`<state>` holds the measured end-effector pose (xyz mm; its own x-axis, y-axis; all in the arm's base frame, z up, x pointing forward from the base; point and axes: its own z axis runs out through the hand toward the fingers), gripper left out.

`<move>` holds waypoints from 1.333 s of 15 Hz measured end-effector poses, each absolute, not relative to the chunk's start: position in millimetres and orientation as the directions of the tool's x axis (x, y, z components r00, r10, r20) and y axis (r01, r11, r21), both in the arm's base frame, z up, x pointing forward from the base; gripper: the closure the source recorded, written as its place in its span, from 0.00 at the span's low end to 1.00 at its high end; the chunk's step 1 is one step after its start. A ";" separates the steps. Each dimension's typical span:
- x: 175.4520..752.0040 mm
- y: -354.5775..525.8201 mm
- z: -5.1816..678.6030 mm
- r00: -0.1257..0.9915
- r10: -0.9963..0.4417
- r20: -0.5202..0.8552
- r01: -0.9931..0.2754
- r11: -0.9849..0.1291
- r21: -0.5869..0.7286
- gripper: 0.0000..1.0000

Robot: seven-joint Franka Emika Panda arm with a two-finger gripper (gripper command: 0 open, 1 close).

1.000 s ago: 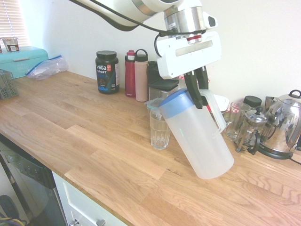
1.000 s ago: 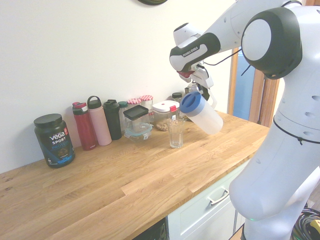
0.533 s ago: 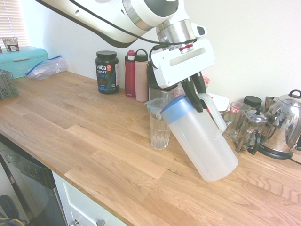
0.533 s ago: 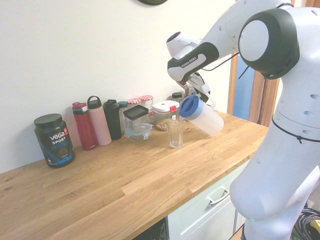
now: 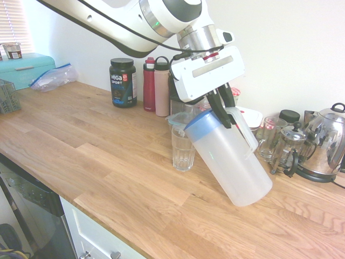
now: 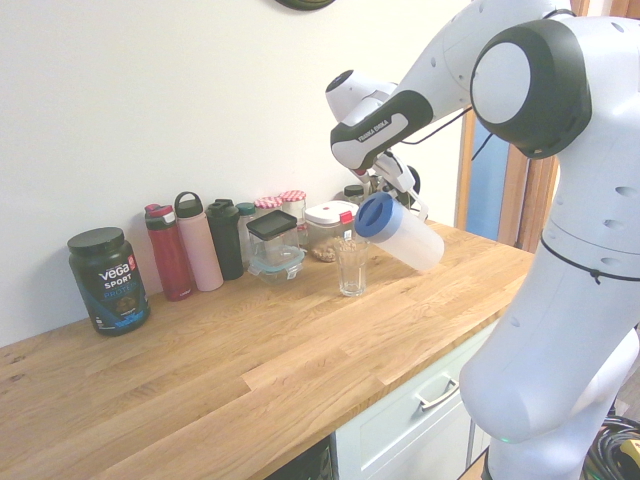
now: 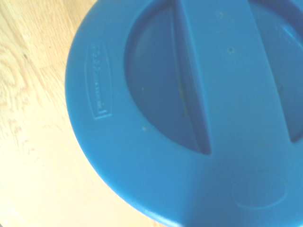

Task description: Pour me some water

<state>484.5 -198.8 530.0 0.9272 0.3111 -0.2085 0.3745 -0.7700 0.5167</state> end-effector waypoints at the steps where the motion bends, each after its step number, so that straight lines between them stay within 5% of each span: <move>1: 482.4 -199.5 534.5 0.930 0.308 -0.200 0.367 -0.774 0.516 1.00; 11: 446.3 -195.0 690.0 0.961 0.228 0.157 0.183 -0.949 0.256 1.00; 20: 504.0 -31.6 712.2 0.947 -0.204 0.249 -0.164 -0.971 -0.171 1.00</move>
<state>504.0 -31.6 712.2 0.9467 -0.2040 0.2494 -0.1642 -0.9715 -0.1711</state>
